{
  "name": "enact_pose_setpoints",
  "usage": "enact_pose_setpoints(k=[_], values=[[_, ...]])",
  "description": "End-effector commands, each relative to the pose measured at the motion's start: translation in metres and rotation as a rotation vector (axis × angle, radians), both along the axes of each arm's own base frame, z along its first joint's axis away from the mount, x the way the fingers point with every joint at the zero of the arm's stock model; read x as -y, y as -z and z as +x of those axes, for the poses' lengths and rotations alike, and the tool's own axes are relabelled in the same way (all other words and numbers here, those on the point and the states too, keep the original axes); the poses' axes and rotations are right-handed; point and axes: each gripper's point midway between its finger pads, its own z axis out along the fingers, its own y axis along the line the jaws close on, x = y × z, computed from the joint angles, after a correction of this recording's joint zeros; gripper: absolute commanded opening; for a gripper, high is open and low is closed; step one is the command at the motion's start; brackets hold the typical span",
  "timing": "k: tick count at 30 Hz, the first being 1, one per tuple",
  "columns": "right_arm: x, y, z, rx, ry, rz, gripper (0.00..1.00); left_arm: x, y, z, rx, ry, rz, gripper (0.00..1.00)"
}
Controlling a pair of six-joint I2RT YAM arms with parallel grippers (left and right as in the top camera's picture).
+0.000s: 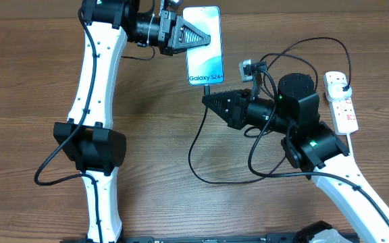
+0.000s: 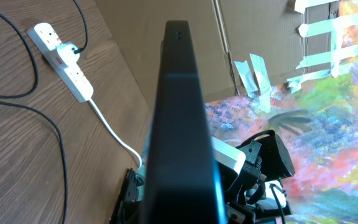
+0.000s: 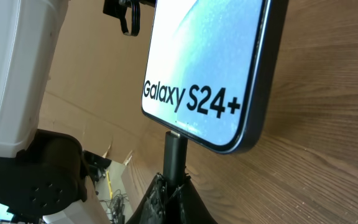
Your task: Plug charger to phone and switch on socket
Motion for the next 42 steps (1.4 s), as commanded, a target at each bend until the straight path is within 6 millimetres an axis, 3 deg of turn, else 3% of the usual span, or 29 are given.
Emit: enact_pose_setpoints(k=[1,10,17,21,34,42], values=[[0.02,-0.018,0.024,0.073,0.13,0.002,0.04,0.013,-0.029,-0.025,0.066,0.053,-0.045,0.04],[0.021,-0.003,0.02,0.006,0.125,-0.029,0.06,0.01,-0.029,-0.022,0.071,0.043,-0.04,0.05],[0.016,-0.003,0.011,-0.002,0.07,-0.019,0.26,0.002,-0.019,-0.013,0.077,0.003,0.017,0.04],[0.015,-0.003,0.009,-0.003,0.058,-0.016,0.3,0.0,-0.007,-0.007,0.089,-0.026,0.086,0.04],[0.019,0.017,0.003,-0.048,0.05,-0.08,0.61,-0.025,0.07,0.015,0.072,-0.154,0.503,0.04],[0.028,0.042,0.0,-0.128,0.087,-0.165,0.63,-0.032,0.139,0.024,-0.037,-0.151,0.602,0.05]])
